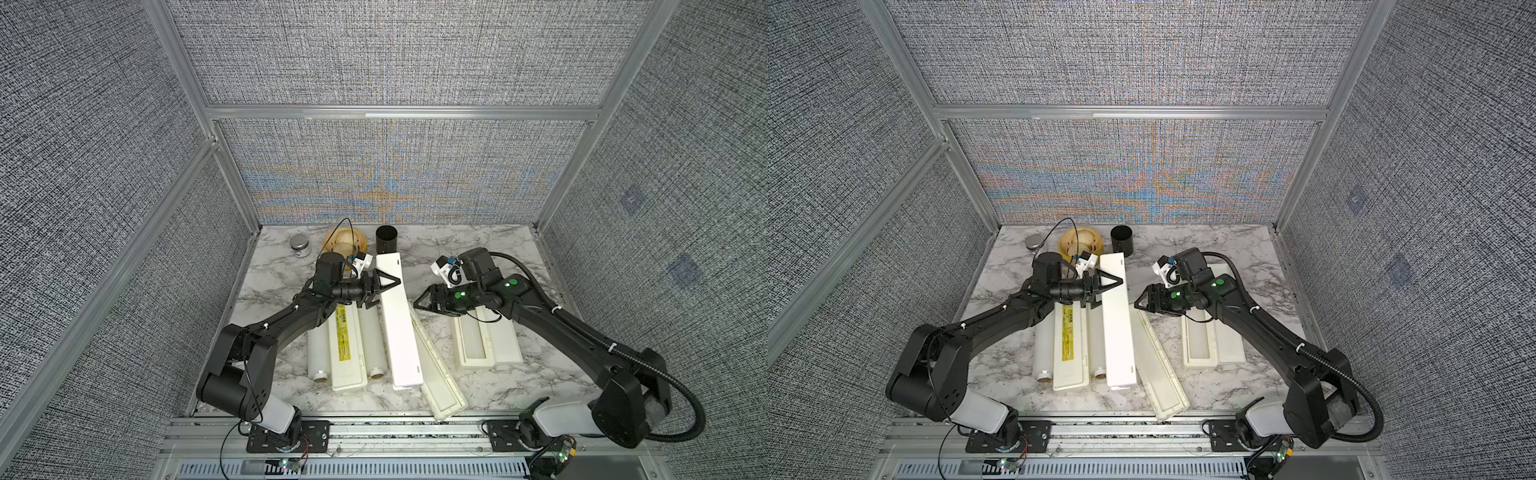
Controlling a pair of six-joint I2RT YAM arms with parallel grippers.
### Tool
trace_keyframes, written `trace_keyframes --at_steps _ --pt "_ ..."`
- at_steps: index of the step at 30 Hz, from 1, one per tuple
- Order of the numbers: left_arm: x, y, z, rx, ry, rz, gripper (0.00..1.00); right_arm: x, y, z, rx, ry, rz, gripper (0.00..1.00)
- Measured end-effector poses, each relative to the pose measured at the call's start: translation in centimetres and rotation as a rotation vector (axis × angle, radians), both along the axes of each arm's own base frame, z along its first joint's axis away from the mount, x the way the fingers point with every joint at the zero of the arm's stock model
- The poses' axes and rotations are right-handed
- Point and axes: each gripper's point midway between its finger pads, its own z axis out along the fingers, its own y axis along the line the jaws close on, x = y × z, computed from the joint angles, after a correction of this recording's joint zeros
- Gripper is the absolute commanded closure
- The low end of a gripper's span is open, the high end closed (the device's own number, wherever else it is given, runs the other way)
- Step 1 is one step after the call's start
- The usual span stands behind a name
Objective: Put plastic wrap rolls into dispensers
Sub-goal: Place the plastic wrap cutting box at the center of the board.
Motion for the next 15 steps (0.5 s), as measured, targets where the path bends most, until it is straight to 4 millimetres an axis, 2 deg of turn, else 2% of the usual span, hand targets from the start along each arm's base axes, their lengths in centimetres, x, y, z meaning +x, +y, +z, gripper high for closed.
trace_keyframes --at_steps 4,7,9,11,15 --pt "0.2 1.0 0.6 0.031 -0.014 0.019 0.34 0.0 -0.8 -2.9 -0.118 0.022 -0.005 0.41" --pt "0.1 1.7 0.1 0.078 -0.002 0.032 0.33 -0.2 -1.2 -4.5 -0.185 0.035 0.005 0.44" --pt "0.0 2.2 -0.5 0.116 0.012 0.041 0.34 -0.4 -1.2 -5.0 -0.208 0.038 0.01 0.45" --pt "0.0 2.5 -1.0 0.154 0.023 0.049 0.33 -0.4 -1.0 -4.7 -0.217 0.022 0.016 0.46" --pt "0.1 3.0 -1.8 0.215 0.038 0.062 0.33 -0.4 -0.4 -2.7 -0.175 -0.03 0.024 0.45"
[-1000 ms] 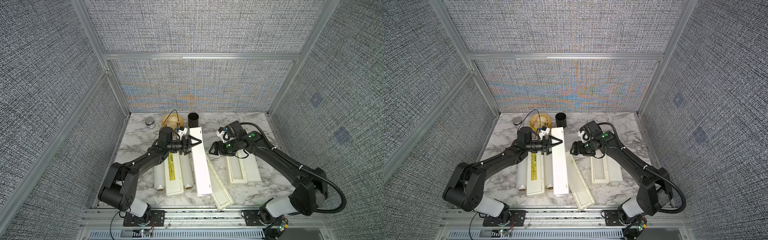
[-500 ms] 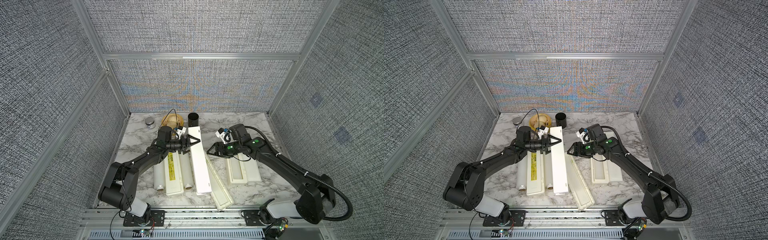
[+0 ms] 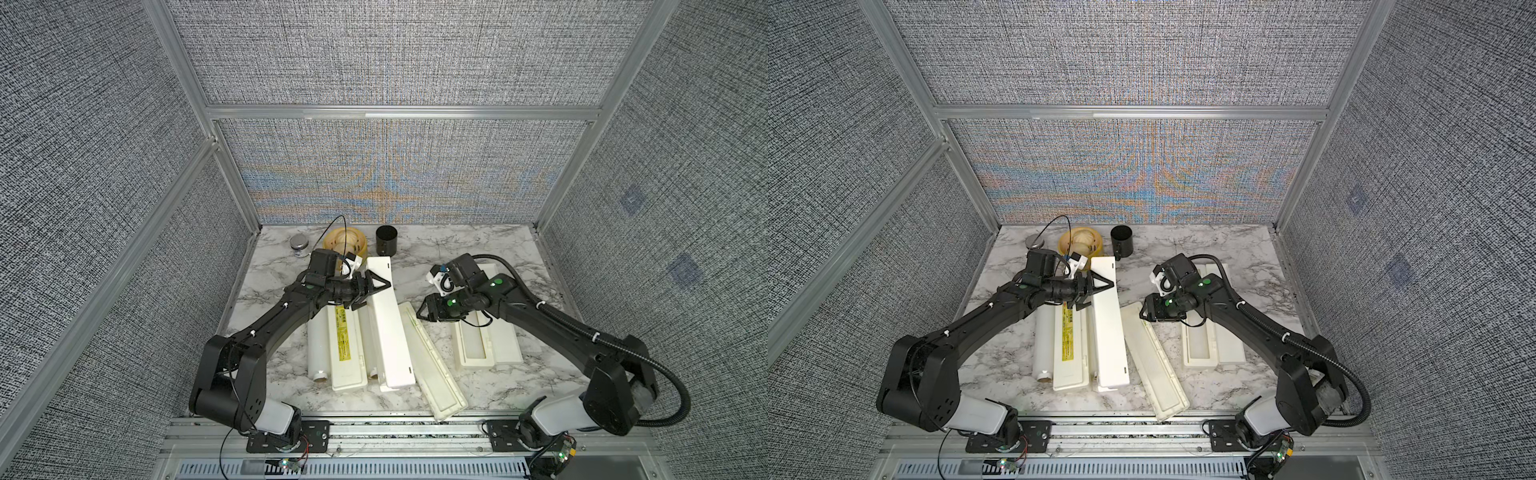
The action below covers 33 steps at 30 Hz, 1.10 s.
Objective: Put plastic wrap rolls into dispensers
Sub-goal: Place the plastic wrap cutting box at the center of the board.
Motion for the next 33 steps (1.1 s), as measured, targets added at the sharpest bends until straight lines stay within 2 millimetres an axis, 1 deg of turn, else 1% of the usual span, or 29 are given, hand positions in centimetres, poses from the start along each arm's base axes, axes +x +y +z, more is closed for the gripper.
trace_keyframes --at_steps 3,5,9,13,16,19,21,23,27,29,31,33 --pt "0.2 0.2 -0.5 0.025 0.016 0.01 0.33 -0.2 0.8 1.9 0.086 -0.02 0.009 0.36" --pt "0.3 0.1 -0.7 0.027 0.021 0.01 0.33 -0.4 1.6 2.8 0.156 -0.022 0.023 0.33" --pt "0.7 -0.9 -0.5 -0.005 0.021 -0.002 0.33 -0.9 3.5 3.4 0.288 0.022 0.055 0.29" --pt "1.1 -2.7 0.5 -0.07 0.008 -0.024 0.33 -1.1 5.3 3.4 0.39 0.075 0.082 0.3" --pt "1.6 -3.8 1.2 -0.117 -0.004 -0.037 0.33 -1.2 6.7 4.4 0.478 0.084 0.117 0.38" --pt "2.1 -4.6 2.0 -0.173 -0.017 -0.043 0.28 -1.3 7.8 5.3 0.56 0.097 0.143 0.55" --pt "2.4 -5.0 2.6 -0.219 -0.028 -0.044 0.23 -1.3 8.2 6.3 0.611 0.102 0.156 0.7" --pt "2.5 -5.2 3.2 -0.263 -0.04 -0.049 0.19 -1.3 8.4 6.8 0.657 0.109 0.168 0.78" --pt "2.7 -5.5 4.5 -0.337 -0.088 -0.066 0.09 -1.2 8.2 7.8 0.722 0.123 0.183 0.95" --pt "2.7 -5.5 5.3 -0.371 -0.09 -0.065 0.04 -1.0 7.8 8.6 0.747 0.114 0.183 1.0" --pt "2.9 -5.3 6.2 -0.405 -0.102 -0.058 0.02 -1.1 7.1 8.9 0.762 0.105 0.192 1.0" --pt "3.2 -4.6 6.9 -0.431 -0.091 -0.044 0.01 -0.6 6.1 9.3 0.771 0.088 0.174 1.0"
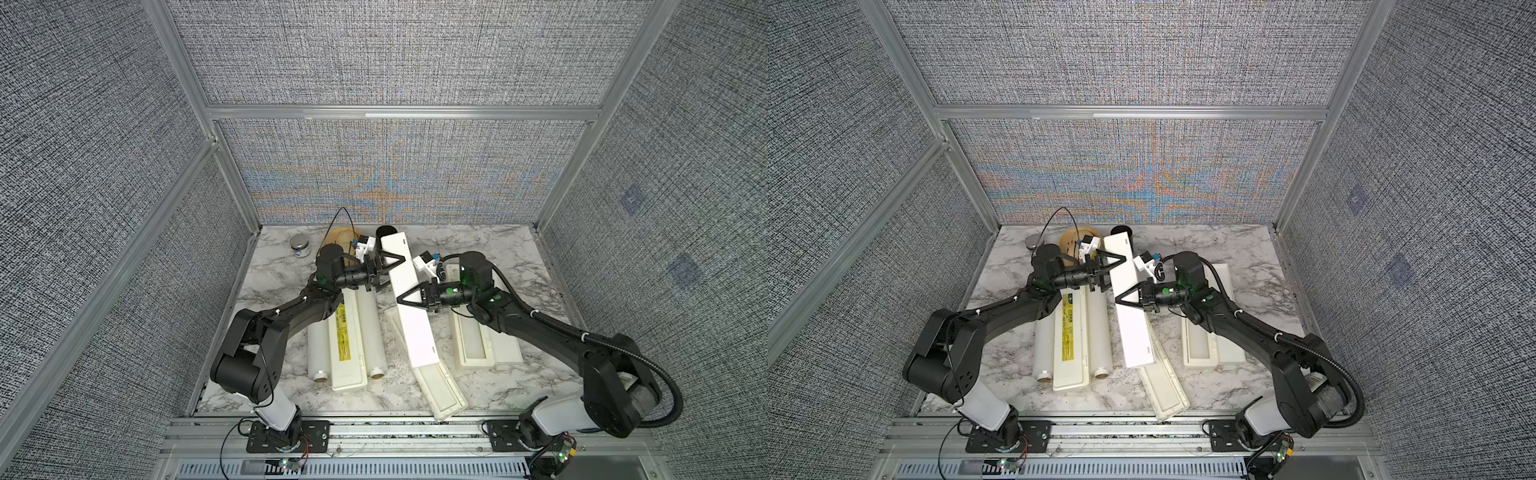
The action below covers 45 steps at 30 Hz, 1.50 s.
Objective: Put plastic wrap rolls into dispensers
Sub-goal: Place the plastic wrap cutting box at the center of the board.
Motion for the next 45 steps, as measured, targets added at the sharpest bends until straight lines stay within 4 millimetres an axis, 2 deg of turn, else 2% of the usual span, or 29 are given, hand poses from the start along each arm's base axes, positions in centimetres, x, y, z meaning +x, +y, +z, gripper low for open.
trace_keyframes --at_steps 5,11,17,21,29,32,38,45 --pt "0.4 1.4 2.2 -0.039 -0.043 0.015 0.01 1.6 -2.1 -0.5 -0.05 0.038 -0.092 1.0" --pt "0.1 2.0 2.1 0.018 -0.054 0.025 0.02 3.7 -2.2 -0.8 -0.2 -0.023 -0.126 1.0" --pt "-0.3 3.1 1.2 0.18 -0.085 0.083 0.03 6.6 -2.1 -5.4 -0.504 -0.059 -0.162 1.0" --pt "-0.9 4.2 -0.7 0.299 -0.072 0.117 0.03 8.5 -2.4 -8.8 -0.697 -0.084 -0.165 1.0" --pt "-1.6 5.5 -3.9 0.438 -0.02 0.135 0.03 12.7 -3.4 -13.6 -0.982 -0.144 -0.15 1.0" --pt "-1.8 5.9 -4.5 0.468 -0.011 0.135 0.03 12.9 -3.5 -15.8 -1.058 -0.126 -0.123 1.0" --pt "-1.6 6.1 -5.2 0.488 0.001 0.133 0.04 12.9 -3.6 -18.7 -1.176 -0.127 -0.084 1.0" --pt "-1.7 6.3 -5.9 0.493 0.019 0.129 0.04 12.2 -4.4 -20.5 -1.244 -0.084 -0.06 1.0"
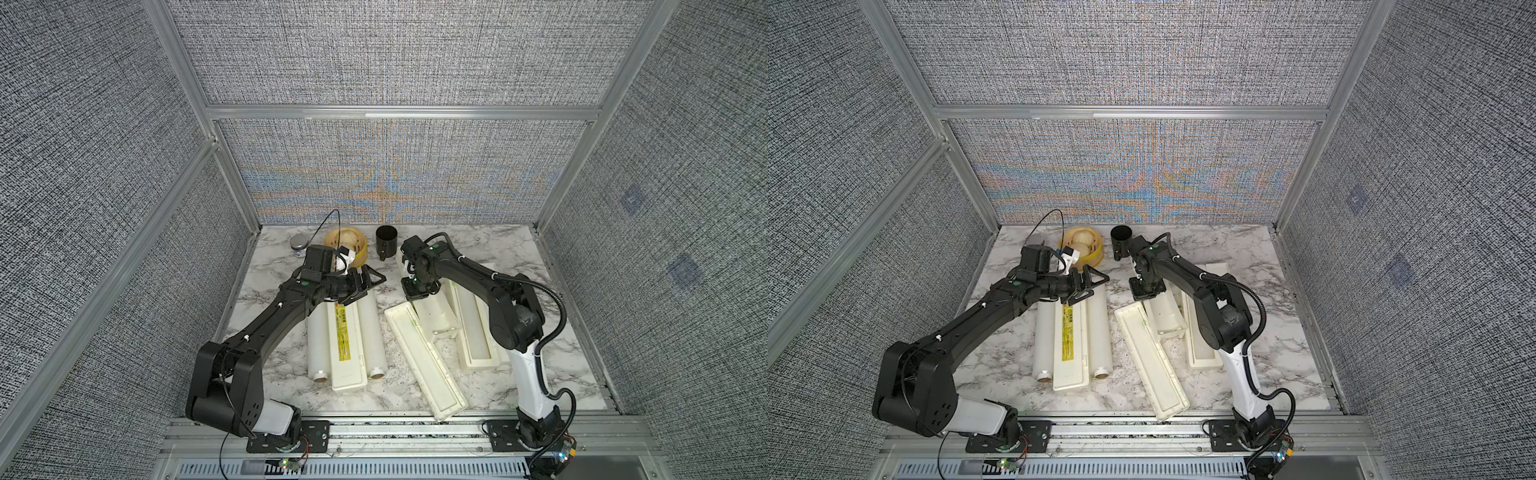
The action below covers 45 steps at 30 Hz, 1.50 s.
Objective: Put plastic wrap rolls into dispensers
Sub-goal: Place the plastic wrap cutting box at the center of the board, then move the plastic wrap cutting box to the center of the board.
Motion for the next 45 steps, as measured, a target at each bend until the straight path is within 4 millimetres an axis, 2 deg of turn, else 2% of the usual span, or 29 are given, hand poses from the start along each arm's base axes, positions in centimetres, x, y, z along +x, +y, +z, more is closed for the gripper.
trace_keyframes --at_steps 4,9,18,22,26,30,32,34,41,45 --pt "-0.1 0.0 0.1 -0.005 0.002 -0.004 0.04 -1.9 0.3 -1.1 0.021 0.068 -0.015 1.0" --pt "-0.3 0.0 -0.1 -0.007 0.009 -0.008 0.04 -3.4 0.4 -1.0 0.059 0.081 -0.035 1.0" --pt "-0.5 0.0 -0.3 -0.01 0.021 -0.007 0.05 -3.7 -2.9 -1.0 0.021 0.073 -0.155 1.0" --pt "-0.6 0.1 -0.3 -0.01 0.02 -0.007 0.05 -4.3 -4.1 -2.0 -0.045 0.061 -0.176 1.0" --pt "-0.7 0.1 -0.4 -0.01 0.021 -0.006 0.05 -4.6 -4.5 -2.9 -0.083 0.036 -0.171 1.0" --pt "-0.7 0.1 -0.4 -0.009 0.021 -0.006 0.05 -4.6 -4.5 -2.9 -0.078 0.031 -0.168 0.81" --pt "-0.6 0.1 -0.4 -0.004 0.021 -0.003 0.06 -5.1 -4.5 -2.5 -0.082 0.043 -0.16 0.63" --pt "-0.6 0.2 -0.4 -0.001 0.022 -0.004 0.06 -5.2 -4.4 -1.4 -0.08 0.032 -0.152 0.54" --pt "-0.5 0.4 -0.7 0.024 0.033 0.0 0.07 -5.7 -3.7 3.3 -0.066 -0.045 -0.118 0.53" --pt "-0.1 1.1 -1.0 0.053 0.047 0.021 0.07 -7.3 -1.2 4.9 -0.018 -0.059 -0.051 0.55"
